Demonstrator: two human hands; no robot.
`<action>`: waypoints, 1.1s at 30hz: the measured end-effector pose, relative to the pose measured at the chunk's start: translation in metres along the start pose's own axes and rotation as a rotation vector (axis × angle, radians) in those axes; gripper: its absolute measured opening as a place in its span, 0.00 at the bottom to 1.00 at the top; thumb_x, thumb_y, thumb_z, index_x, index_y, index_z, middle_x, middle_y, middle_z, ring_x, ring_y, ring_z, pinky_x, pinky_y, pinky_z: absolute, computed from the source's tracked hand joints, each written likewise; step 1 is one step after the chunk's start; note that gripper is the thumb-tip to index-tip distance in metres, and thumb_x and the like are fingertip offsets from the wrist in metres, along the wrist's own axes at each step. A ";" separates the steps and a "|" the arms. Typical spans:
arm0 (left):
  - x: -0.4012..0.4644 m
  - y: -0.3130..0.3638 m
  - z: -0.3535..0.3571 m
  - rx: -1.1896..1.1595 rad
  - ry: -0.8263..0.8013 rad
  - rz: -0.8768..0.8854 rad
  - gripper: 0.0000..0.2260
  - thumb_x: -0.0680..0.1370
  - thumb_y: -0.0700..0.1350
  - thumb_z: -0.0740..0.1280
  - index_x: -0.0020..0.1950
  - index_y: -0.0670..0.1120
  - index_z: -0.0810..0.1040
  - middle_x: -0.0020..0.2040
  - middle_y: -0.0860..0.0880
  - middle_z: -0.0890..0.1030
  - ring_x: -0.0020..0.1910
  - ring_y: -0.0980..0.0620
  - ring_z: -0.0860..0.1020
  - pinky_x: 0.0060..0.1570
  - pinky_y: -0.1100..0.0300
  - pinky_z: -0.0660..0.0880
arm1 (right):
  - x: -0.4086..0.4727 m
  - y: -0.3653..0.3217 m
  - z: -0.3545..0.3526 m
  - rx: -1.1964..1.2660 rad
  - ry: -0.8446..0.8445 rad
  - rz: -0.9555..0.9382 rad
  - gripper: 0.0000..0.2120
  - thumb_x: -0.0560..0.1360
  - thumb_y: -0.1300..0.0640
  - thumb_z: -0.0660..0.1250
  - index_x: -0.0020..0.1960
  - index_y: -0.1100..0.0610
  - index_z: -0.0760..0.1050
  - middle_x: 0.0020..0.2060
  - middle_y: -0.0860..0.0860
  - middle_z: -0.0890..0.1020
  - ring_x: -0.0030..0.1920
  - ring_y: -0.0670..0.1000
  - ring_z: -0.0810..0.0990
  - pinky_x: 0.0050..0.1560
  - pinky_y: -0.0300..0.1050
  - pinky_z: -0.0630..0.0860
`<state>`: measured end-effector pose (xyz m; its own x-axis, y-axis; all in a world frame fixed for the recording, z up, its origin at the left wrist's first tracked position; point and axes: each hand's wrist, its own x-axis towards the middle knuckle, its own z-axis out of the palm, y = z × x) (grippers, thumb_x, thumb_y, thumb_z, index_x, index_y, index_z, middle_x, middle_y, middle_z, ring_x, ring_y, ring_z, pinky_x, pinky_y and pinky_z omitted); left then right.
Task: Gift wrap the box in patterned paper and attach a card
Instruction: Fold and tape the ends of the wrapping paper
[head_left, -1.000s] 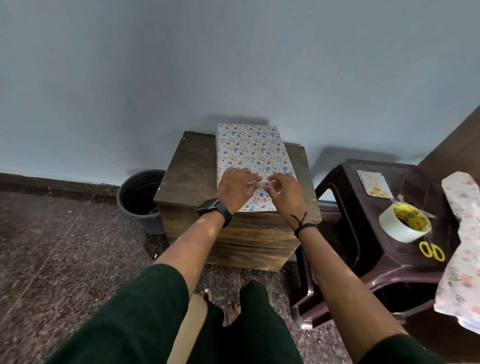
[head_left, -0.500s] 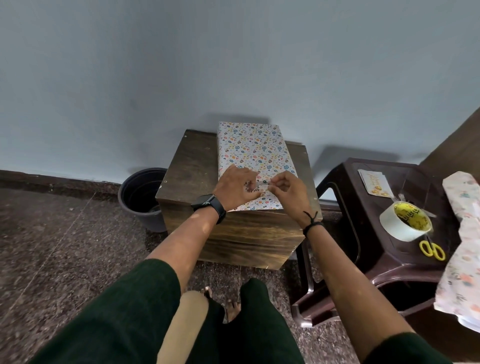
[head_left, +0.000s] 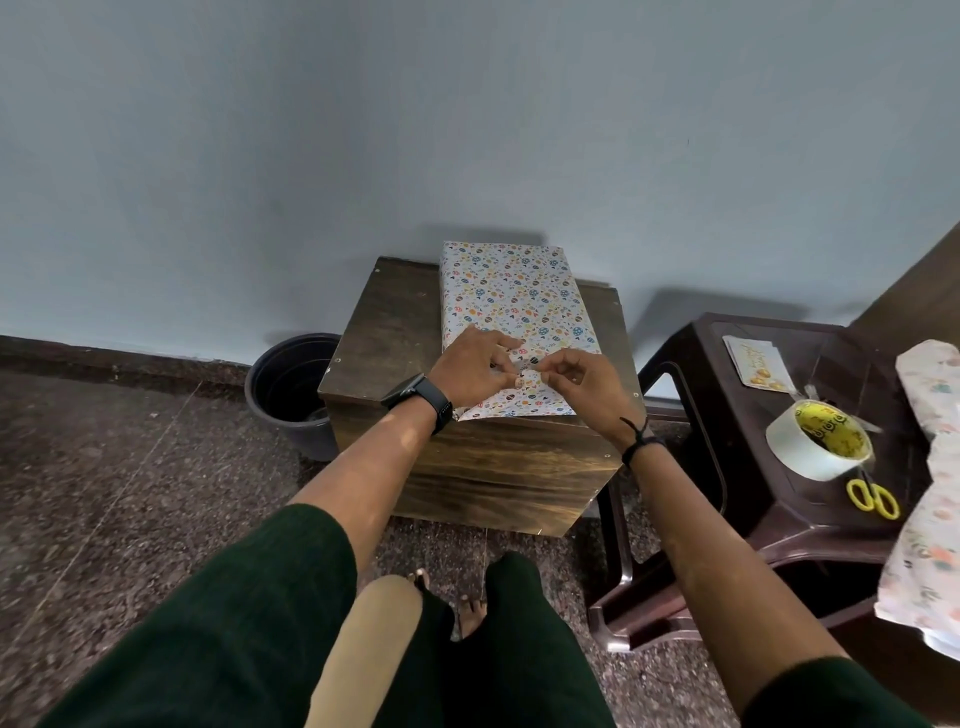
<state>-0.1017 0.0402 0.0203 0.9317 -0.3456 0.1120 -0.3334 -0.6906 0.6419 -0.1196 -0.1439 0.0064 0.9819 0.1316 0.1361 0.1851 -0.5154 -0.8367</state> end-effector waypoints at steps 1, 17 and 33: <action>0.000 0.000 0.000 -0.005 -0.008 -0.004 0.06 0.74 0.45 0.71 0.47 0.44 0.85 0.66 0.52 0.75 0.64 0.52 0.67 0.68 0.56 0.56 | -0.001 -0.002 -0.001 -0.057 0.003 -0.025 0.05 0.74 0.64 0.68 0.50 0.61 0.80 0.41 0.51 0.81 0.40 0.44 0.77 0.42 0.28 0.73; 0.003 -0.002 0.002 -0.014 -0.043 -0.028 0.06 0.73 0.45 0.73 0.46 0.44 0.86 0.66 0.53 0.75 0.65 0.50 0.65 0.61 0.60 0.57 | -0.001 -0.004 -0.002 0.127 -0.034 0.113 0.05 0.76 0.66 0.66 0.47 0.60 0.80 0.45 0.52 0.82 0.42 0.45 0.78 0.43 0.28 0.74; 0.003 -0.003 0.003 -0.035 -0.036 -0.043 0.05 0.73 0.44 0.73 0.45 0.44 0.85 0.66 0.53 0.75 0.68 0.50 0.65 0.63 0.58 0.56 | 0.003 -0.005 -0.005 -0.522 -0.149 -0.257 0.07 0.73 0.59 0.70 0.51 0.59 0.81 0.46 0.55 0.81 0.49 0.54 0.76 0.51 0.43 0.70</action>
<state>-0.0980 0.0388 0.0162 0.9391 -0.3388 0.0570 -0.2871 -0.6827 0.6720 -0.1172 -0.1451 0.0141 0.8938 0.4049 0.1927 0.4482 -0.7942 -0.4103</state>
